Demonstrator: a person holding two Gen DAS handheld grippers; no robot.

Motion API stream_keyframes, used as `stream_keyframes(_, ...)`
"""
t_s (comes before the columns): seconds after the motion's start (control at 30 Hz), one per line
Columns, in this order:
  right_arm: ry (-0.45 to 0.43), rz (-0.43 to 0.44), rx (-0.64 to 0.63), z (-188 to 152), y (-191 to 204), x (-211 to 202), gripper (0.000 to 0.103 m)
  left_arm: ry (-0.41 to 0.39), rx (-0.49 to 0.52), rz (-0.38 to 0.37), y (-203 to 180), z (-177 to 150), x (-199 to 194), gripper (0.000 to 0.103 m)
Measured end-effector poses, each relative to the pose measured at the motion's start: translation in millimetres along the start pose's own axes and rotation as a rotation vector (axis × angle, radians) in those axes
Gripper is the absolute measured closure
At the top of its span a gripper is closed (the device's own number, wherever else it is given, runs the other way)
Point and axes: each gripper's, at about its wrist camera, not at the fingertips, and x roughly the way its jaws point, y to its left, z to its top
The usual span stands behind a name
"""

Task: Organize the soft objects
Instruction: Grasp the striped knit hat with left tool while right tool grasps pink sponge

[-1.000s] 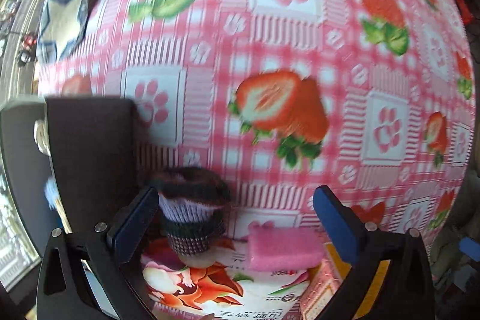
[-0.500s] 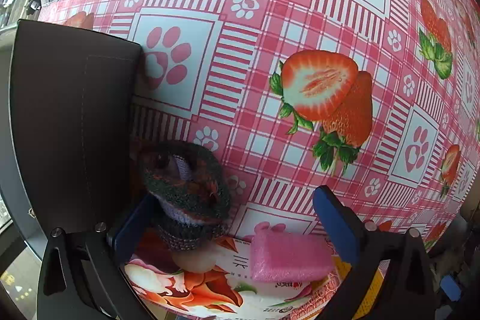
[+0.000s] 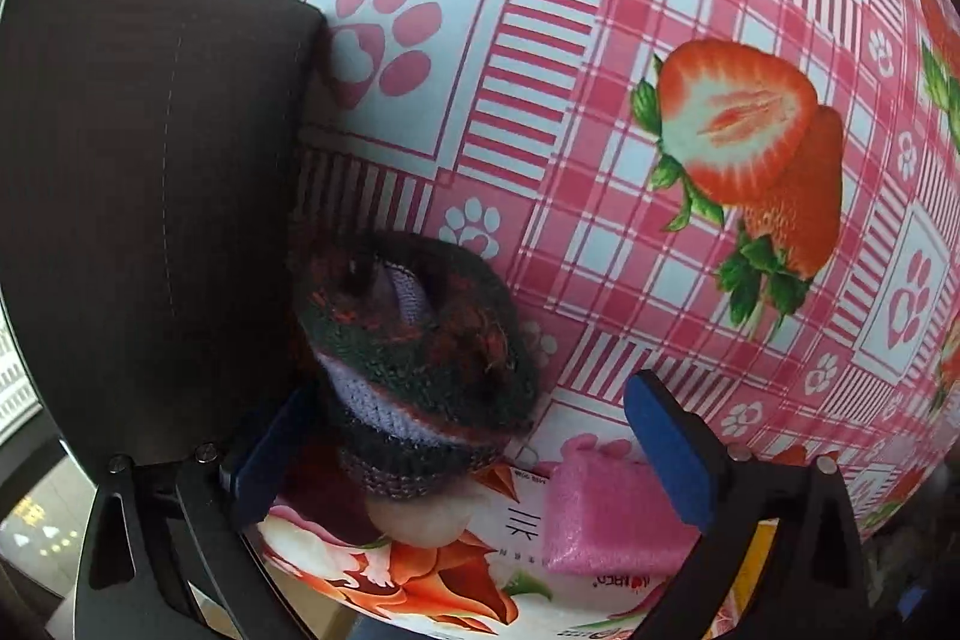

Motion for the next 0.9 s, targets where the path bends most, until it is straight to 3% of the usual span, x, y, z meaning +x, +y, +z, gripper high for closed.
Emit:
stream_keyframes(0.07, 0.005, -0.002, -0.006, 1, 1, 2, 0.015, -0.003, 0.011, -0.017, 8, -2, -2, 0.017)
stream_keyframes(0.2, 0.024, -0.006, -0.028, 10, 12, 4, 0.015, -0.012, 0.039, -0.038, 18, 1, -10, 0.052)
stream_keyframes(0.3, 0.053, 0.007, -0.068, 20, 30, 8, 0.015, -0.034, 0.044, -0.091, 31, 0, -15, 0.063)
stream_keyframes(0.43, 0.127, 0.01, -0.095, 38, 58, 24, 0.015, -0.151, 0.071, -0.159, 50, -11, -42, 0.065)
stream_keyframes(0.63, 0.31, -0.031, -0.073, 58, 93, 79, 0.015, -0.331, 0.105, -0.252, 93, -48, -97, 0.065)
stream_keyframes(0.73, 0.421, -0.05, -0.057, 62, 107, 116, 0.015, -0.389, 0.108, -0.279, 119, -77, -129, 0.065)
stream_keyframes(0.9, 0.554, -0.16, -0.074, 62, 124, 172, 0.015, -0.435, 0.112, -0.274, 124, -95, -131, 0.065)
